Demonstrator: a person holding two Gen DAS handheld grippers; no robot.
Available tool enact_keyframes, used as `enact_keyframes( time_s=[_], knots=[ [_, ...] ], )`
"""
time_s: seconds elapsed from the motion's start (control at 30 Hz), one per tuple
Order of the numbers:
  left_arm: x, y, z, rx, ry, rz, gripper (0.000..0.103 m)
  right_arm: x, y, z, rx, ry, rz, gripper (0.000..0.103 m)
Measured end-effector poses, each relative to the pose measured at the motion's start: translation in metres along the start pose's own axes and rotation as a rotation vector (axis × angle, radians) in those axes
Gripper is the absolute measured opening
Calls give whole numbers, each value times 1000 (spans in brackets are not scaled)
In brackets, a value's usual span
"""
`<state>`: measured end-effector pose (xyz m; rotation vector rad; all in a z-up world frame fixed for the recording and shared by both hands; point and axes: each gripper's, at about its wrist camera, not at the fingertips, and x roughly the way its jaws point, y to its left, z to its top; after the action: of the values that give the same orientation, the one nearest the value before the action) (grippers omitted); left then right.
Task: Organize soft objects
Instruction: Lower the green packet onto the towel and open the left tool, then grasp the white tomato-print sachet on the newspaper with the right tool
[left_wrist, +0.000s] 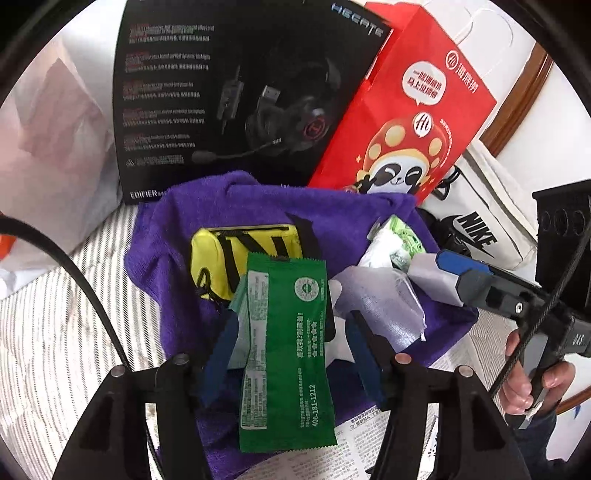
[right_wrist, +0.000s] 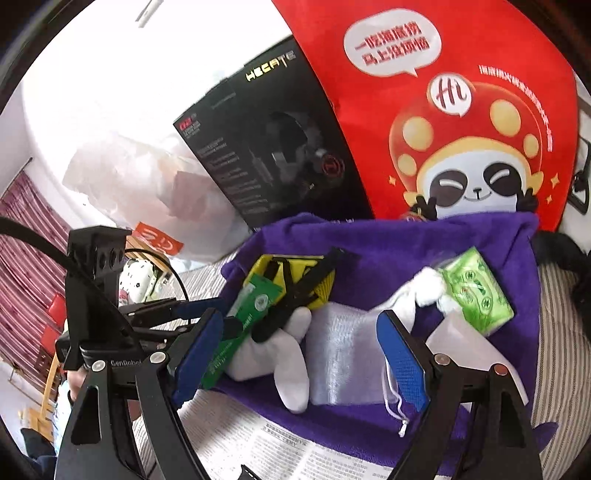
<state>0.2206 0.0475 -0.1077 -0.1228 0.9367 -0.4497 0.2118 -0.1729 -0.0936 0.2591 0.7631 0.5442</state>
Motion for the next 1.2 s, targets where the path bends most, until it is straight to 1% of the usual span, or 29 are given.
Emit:
enact_keyframes(
  time_s=[0.2, 0.33, 0.43, 0.53, 0.6, 0.67, 0.77, 0.9, 1.0, 1.03, 1.07, 1.1, 1.2],
  knots=[
    [-12, 2, 3, 9, -21, 18, 58, -7, 6, 11, -3, -17, -49, 85],
    [-15, 5, 2, 9, -12, 40, 58, -18, 15, 16, -7, -31, -87, 85],
    [-16, 6, 0, 6, -5, 53, 58, -27, 24, 14, -29, -34, -114, 85],
    [-20, 5, -1, 13, 0, 71, 58, -38, 34, 7, -63, -26, -171, 85],
    [-24, 2, -2, 20, 2, 89, 58, -46, 39, -3, -83, -16, -208, 85],
    [-28, -3, -1, 28, -2, 104, 58, -53, 41, -15, -97, -3, -221, 85],
    [-38, -16, 0, 53, -19, 113, 58, -61, 43, -40, -129, 36, -236, 85],
    [-55, -36, -6, 91, -44, 141, 58, -68, 48, -83, -220, 106, -299, 85],
    [-68, -47, -14, 102, -60, 143, 58, -66, 52, -121, -296, 174, -297, 85],
    [-73, -50, -17, 107, -67, 144, 58, -64, 52, -131, -307, 184, -300, 85],
    [-80, -54, -21, 114, -76, 143, 58, -61, 50, -141, -310, 204, -293, 85],
    [-85, -57, -24, 120, -80, 139, 58, -56, 47, -153, -309, 246, -267, 85],
    [-96, -63, -34, 130, -87, 136, 59, -48, 40, -169, -292, 269, -256, 85]
  ],
)
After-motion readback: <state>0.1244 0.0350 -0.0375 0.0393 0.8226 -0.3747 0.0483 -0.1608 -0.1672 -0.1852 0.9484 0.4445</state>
